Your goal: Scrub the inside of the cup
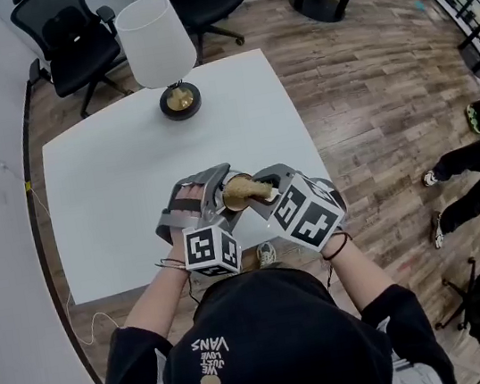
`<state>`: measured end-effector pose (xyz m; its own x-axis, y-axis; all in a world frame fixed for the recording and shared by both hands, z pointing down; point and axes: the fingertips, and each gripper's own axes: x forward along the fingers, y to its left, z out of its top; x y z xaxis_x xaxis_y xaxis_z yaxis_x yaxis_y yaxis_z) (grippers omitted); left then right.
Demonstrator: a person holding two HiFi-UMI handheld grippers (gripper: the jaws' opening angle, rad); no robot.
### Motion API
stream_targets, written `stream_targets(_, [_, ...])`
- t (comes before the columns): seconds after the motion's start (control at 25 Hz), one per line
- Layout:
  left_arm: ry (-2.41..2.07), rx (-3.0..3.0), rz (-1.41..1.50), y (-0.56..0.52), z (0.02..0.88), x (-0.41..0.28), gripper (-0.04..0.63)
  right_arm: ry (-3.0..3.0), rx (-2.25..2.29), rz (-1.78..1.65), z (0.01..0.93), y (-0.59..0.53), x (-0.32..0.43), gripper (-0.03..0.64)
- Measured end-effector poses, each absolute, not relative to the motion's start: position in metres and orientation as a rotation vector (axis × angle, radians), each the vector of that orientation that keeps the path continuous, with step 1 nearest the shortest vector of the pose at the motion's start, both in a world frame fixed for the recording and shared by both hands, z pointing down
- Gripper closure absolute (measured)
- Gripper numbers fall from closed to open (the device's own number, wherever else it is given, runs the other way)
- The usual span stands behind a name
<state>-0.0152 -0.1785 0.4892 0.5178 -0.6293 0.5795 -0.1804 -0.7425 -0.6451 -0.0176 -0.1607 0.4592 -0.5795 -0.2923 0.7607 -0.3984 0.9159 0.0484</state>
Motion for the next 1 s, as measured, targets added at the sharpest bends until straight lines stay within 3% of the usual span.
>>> stream_targets(0.2, [0.793, -2.46, -1.047, -0.19, 0.485, -0.017, 0.196, -2.406, 0.645, 0.257, 0.45, -0.169, -0.016, 0.517])
stream_targets(0.44, [0.966, -2.758, -0.824, -0.21, 0.473, -0.016, 0.196, -2.765, 0.829, 0.621, 0.425, -0.177, 0.005, 0.517])
stream_targets(1.0, [1.141, -2.971, -0.632, -0.251, 0.517, -0.024, 0.196, -2.777, 1.104, 0.84, 0.445, -0.18, 0.06, 0.517])
